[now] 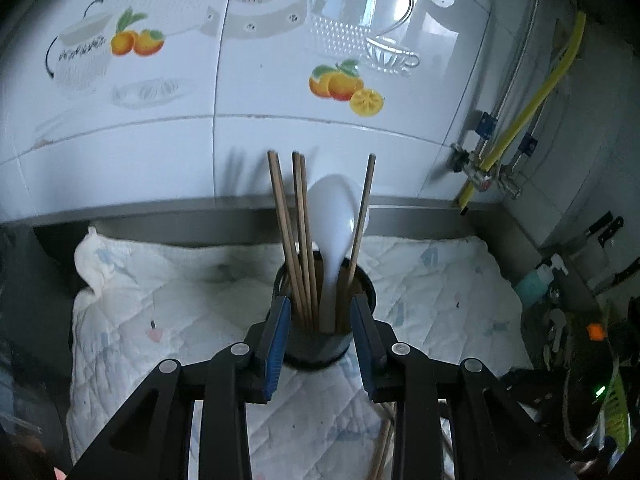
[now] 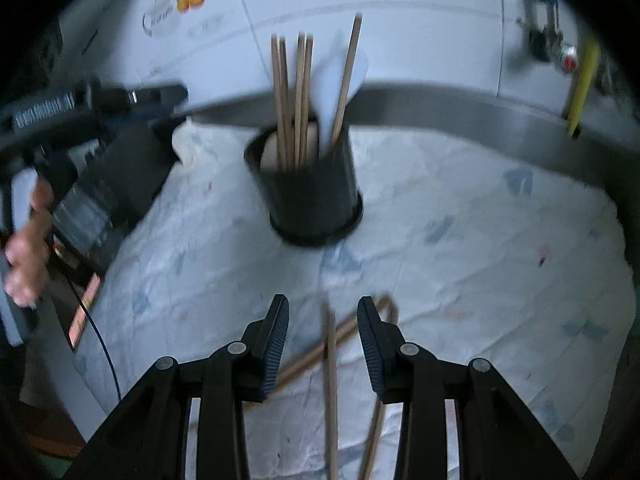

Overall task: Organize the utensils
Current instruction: 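Move both grippers back down to the remaining loose chopsticks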

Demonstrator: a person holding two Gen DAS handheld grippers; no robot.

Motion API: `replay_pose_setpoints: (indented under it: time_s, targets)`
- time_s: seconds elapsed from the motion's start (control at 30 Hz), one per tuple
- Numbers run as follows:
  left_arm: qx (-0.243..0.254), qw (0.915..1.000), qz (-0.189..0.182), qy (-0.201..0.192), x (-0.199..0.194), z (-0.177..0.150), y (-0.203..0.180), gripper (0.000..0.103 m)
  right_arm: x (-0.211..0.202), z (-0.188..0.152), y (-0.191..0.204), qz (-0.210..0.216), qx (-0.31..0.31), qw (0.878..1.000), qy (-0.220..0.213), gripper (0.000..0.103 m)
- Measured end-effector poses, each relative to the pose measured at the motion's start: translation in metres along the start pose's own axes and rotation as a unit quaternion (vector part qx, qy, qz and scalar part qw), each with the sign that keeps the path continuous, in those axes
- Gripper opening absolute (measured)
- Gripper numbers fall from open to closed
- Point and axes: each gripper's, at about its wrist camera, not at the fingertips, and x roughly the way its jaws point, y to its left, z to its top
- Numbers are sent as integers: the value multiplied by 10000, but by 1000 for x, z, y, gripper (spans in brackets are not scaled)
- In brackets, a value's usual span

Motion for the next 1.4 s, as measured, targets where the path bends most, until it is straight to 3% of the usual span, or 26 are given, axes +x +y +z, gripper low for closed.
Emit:
replay_pose_setpoints:
  time_s: [0.5,1.4]
  targets:
    - [-385,9992,-43,125,-5,-46,1,34,50,-53,-3,-164,-40,9956,918,31]
    - [-174,9994,-261,175,15,-48,-10,34,54,-48,-1,-434,-113,9940,993,13]
